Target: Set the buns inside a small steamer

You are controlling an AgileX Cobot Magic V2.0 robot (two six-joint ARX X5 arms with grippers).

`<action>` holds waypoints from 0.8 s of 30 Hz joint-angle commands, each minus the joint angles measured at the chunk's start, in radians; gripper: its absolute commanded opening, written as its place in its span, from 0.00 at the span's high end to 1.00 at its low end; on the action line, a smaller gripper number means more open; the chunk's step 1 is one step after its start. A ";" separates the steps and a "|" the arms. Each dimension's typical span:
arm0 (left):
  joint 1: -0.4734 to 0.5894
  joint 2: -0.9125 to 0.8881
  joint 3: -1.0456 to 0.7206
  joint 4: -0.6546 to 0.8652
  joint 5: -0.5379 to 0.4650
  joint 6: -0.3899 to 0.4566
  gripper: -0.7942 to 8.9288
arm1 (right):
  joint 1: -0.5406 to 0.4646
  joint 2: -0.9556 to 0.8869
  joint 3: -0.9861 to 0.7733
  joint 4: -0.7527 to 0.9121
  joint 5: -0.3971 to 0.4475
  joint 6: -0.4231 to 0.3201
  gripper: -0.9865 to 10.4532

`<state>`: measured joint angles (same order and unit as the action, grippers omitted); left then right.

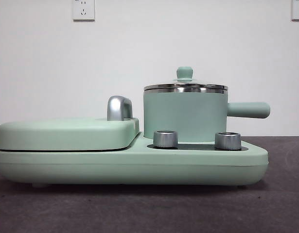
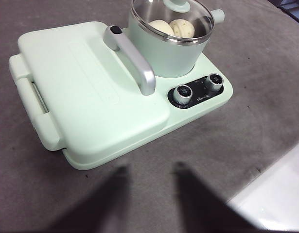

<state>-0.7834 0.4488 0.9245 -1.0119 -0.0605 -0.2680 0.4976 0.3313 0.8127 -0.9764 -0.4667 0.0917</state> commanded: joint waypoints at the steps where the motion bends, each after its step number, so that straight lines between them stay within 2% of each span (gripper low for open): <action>1: -0.007 0.009 0.008 0.020 -0.011 -0.019 0.90 | 0.007 0.000 0.010 0.012 0.006 -0.025 0.90; 15: -0.003 0.000 0.005 0.072 -0.011 -0.026 0.89 | 0.006 -0.001 0.011 0.011 0.015 -0.021 0.90; 18: 0.063 -0.024 -0.025 0.098 -0.012 -0.025 0.89 | 0.006 -0.001 0.011 0.011 0.014 -0.021 0.90; 22: 0.217 -0.046 -0.127 0.202 -0.003 -0.024 0.89 | 0.006 -0.001 0.012 0.011 0.015 -0.021 0.90; 24: 0.304 -0.079 -0.202 0.283 -0.022 0.066 0.89 | 0.006 -0.001 0.012 0.011 0.014 -0.021 0.90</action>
<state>-0.5007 0.3767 0.7372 -0.7620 -0.0738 -0.2699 0.4976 0.3305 0.8131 -0.9756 -0.4519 0.0811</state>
